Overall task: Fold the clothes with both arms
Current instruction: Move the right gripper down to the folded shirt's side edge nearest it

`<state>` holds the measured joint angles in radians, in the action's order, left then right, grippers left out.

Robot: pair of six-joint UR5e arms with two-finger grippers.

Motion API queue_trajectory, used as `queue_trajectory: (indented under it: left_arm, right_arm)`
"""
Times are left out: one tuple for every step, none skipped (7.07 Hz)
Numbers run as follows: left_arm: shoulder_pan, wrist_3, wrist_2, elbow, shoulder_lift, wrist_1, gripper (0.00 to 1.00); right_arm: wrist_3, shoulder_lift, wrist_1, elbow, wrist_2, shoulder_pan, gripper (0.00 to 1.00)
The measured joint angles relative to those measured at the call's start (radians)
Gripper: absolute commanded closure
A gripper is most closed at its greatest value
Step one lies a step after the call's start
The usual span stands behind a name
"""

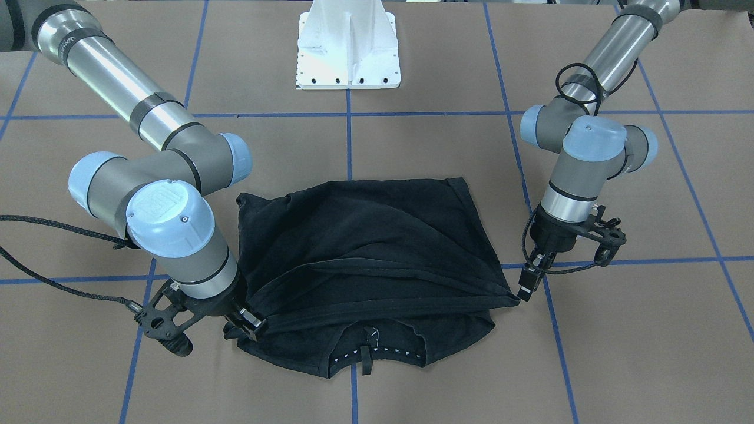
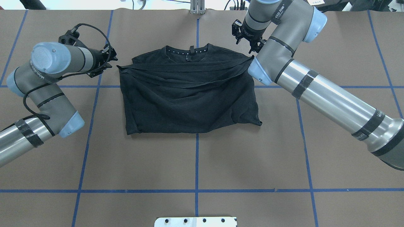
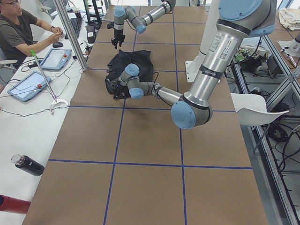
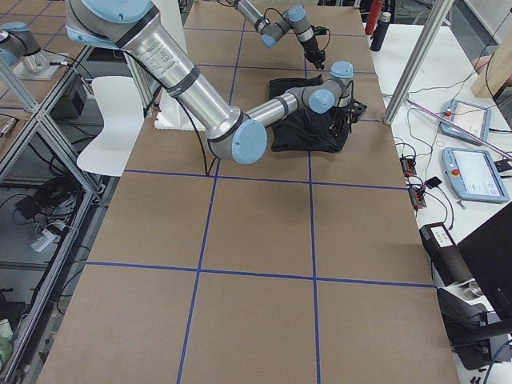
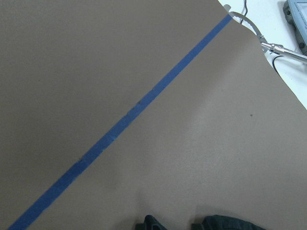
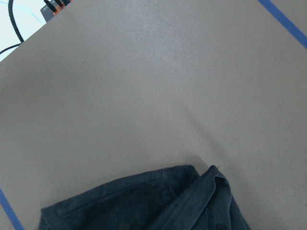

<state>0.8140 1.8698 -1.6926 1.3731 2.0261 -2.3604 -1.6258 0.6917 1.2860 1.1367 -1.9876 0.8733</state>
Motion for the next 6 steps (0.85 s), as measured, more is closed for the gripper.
queue_trajectory:
  left_arm:
    - [0.001,0.001,0.000,0.003,-0.001,0.000,0.56]
    - [0.002,0.000,0.000,0.004,-0.001,0.000,0.56]
    - [0.002,-0.001,0.000,0.006,-0.002,0.000,0.56]
    - [0.003,-0.003,0.000,0.008,-0.003,0.001,0.56]
    - [0.003,-0.004,0.003,0.018,-0.010,0.002,0.56]
    - [0.003,-0.004,0.014,0.040,-0.023,0.003,0.56]
  right_arm:
    - [-0.020,0.053,-0.003,0.082,0.000,-0.015,0.20]
    - [-0.035,0.165,-0.004,0.235,0.001,-0.040,0.15]
    - [-0.052,0.269,-0.005,0.373,0.003,-0.063,0.06]
    - [-0.090,0.343,-0.007,0.465,0.019,-0.084,0.08]
    - [-0.149,0.386,-0.010,0.510,0.048,-0.109,0.08]
    - [-0.216,0.413,-0.011,0.531,0.082,-0.142,0.08]
